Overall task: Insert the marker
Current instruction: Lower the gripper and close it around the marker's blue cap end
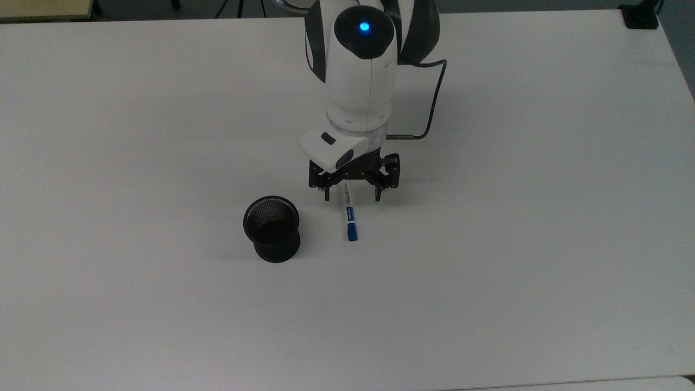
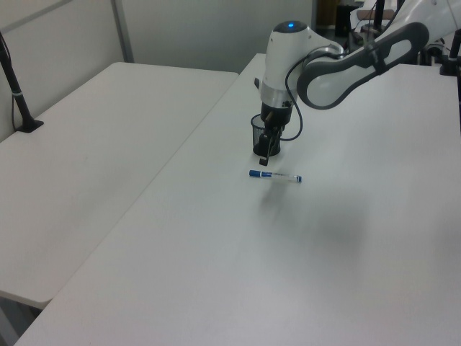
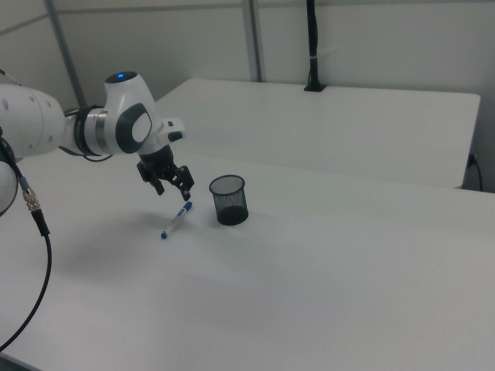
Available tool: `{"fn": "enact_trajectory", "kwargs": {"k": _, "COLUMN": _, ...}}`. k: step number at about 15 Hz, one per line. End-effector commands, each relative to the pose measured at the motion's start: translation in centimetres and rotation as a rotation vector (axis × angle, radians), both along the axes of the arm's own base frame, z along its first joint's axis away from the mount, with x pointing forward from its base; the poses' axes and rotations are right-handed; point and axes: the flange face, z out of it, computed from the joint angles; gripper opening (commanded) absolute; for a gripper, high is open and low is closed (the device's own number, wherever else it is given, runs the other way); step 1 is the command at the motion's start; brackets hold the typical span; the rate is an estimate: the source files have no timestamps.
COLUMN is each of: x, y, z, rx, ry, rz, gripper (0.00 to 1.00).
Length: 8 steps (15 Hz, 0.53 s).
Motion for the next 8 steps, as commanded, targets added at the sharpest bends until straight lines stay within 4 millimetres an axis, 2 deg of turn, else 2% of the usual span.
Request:
{"fn": "enact_trajectory", "kwargs": {"k": 1, "x": 1.9, "y": 0.4, "z": -1.3, "rx": -0.011, "ry": -0.038, "rz": -0.012, "gripper": 0.82}}
{"fn": "enact_trajectory", "kwargs": {"k": 5, "x": 2.6, "y": 0.7, "z": -2.8, "rx": -0.037, "ry": -0.074, "rz": -0.027, "gripper": 0.59}}
{"fn": "enact_trajectory", "kwargs": {"k": 7, "x": 2.4, "y": 1.4, "z": -4.2, "rx": -0.064, "ry": -0.067, "rz": -0.030, "gripper": 0.53}}
{"fn": "enact_trajectory", "kwargs": {"k": 8, "x": 2.5, "y": 1.6, "z": -5.4, "rx": -0.078, "ry": -0.056, "rz": -0.027, "gripper": 0.53}}
